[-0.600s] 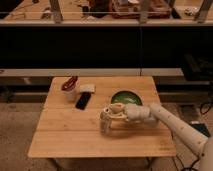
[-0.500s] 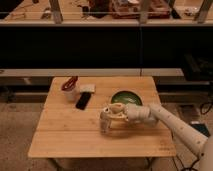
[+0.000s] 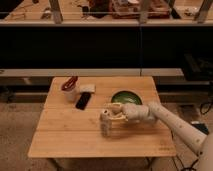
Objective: Stand the bottle upright
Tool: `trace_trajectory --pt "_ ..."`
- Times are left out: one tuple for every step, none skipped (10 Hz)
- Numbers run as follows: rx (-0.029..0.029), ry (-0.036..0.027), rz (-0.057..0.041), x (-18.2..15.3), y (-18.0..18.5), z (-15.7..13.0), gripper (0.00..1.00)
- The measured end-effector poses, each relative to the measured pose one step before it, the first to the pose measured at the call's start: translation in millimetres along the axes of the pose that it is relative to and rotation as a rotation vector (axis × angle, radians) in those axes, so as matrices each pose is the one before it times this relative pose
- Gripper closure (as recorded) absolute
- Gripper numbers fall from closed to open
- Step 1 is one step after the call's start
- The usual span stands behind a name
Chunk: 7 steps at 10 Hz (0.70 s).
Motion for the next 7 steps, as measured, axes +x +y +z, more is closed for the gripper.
trace_trajectory --pt "-0.00288 0.00115 -0.00112 -0.03 0.36 -0.07 0.20" --pt "-0.00825 0.00853 -0.00545 -0.58 0.73 0.59 0.20" --pt "-0.00711 0.01672 -0.00540 -0.64 1.14 -0.52 0.20" --pt "-0.00437 0.01734 -0.00511 -1.11 0.92 -1.22 0.20" --pt "-0.00984 0.03910 -0.00345 -2.47 1.45 -3.42 0.20" --pt "-0.00887 0.04357 -0.00004 -3.65 0.15 -2.39 0.20" --pt "-0.01185 0.05389 0.00443 -2.47 0.94 -3.65 0.20"
